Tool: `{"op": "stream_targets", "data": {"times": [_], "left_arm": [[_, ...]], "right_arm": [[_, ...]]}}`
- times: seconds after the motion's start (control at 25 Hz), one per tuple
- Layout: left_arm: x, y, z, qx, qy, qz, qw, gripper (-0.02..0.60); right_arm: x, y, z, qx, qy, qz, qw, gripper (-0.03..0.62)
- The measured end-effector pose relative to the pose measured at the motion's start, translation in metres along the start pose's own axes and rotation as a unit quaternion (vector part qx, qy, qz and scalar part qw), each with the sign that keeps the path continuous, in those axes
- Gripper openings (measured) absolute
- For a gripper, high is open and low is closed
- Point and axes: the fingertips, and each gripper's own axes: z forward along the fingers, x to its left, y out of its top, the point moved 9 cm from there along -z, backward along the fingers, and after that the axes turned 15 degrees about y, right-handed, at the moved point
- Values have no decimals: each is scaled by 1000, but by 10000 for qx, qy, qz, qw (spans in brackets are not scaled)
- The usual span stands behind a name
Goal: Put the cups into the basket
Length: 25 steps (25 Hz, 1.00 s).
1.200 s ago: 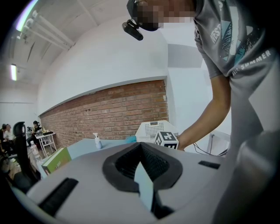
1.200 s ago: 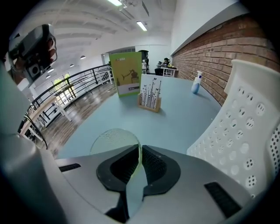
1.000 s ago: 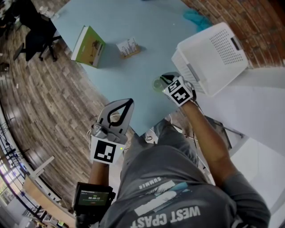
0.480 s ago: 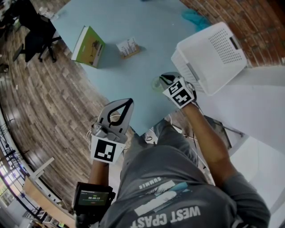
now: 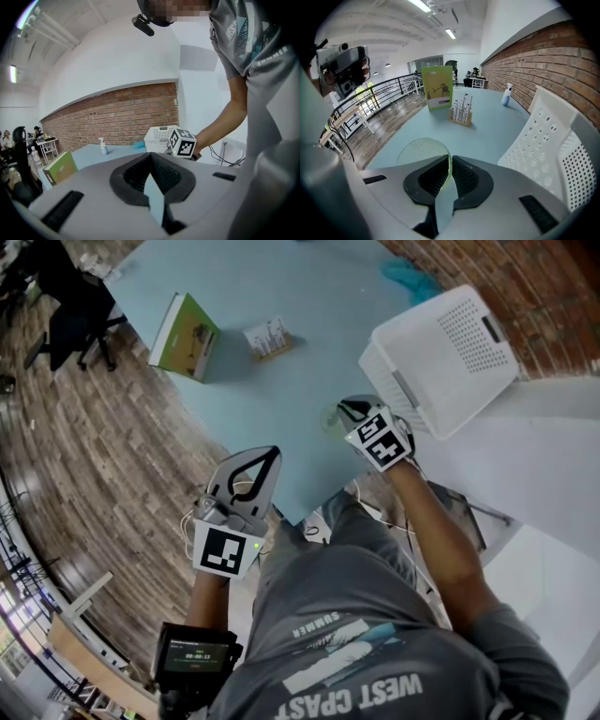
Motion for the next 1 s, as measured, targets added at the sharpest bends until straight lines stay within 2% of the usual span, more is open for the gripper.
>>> {"op": "stream_targets", "data": {"times": [1.0], "left_arm": [[-24, -14, -3, 204, -297, -171, 9992, 0]], "right_arm": [[17, -6, -19, -202, -151, 87, 9996, 37]]}}
